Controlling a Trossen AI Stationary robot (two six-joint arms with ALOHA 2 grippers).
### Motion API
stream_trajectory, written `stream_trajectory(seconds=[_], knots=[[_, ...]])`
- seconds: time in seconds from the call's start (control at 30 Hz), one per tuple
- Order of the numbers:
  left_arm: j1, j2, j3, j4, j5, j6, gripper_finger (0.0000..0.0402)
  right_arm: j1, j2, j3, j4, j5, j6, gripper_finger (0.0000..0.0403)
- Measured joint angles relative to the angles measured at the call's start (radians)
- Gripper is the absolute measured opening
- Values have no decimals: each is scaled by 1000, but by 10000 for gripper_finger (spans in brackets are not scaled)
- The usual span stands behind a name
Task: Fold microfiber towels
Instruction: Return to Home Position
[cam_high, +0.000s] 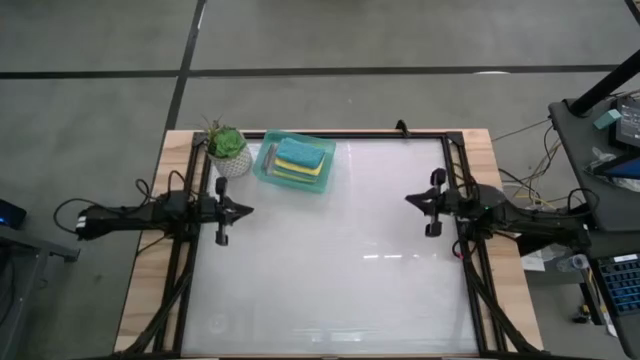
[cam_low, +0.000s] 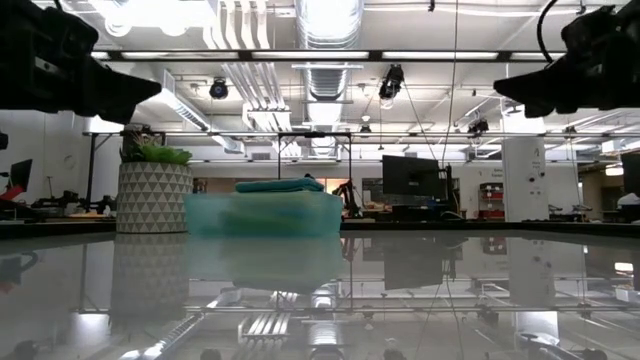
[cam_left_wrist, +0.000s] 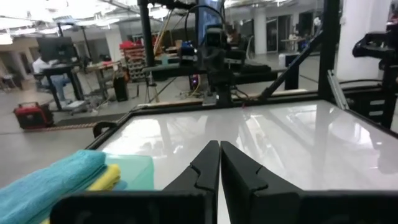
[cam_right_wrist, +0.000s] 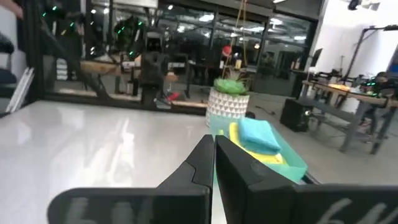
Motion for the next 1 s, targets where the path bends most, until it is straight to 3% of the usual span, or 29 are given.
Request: stream_trajectory(seconds=[0.23,0.37,0.63,1.0], knots=[[0,9,-8,56,10,4,0,0,4,-1,18,-1,64,8],[0,17,-8,54,-68,6,0,0,5,-1,-36,67,149,8],[0,46,-9,57,-86,3,0,0,22,-1,-111,71,37,8],[0,68,-10,60,-86,2,0,0,31,-1,-113,71,46,8]])
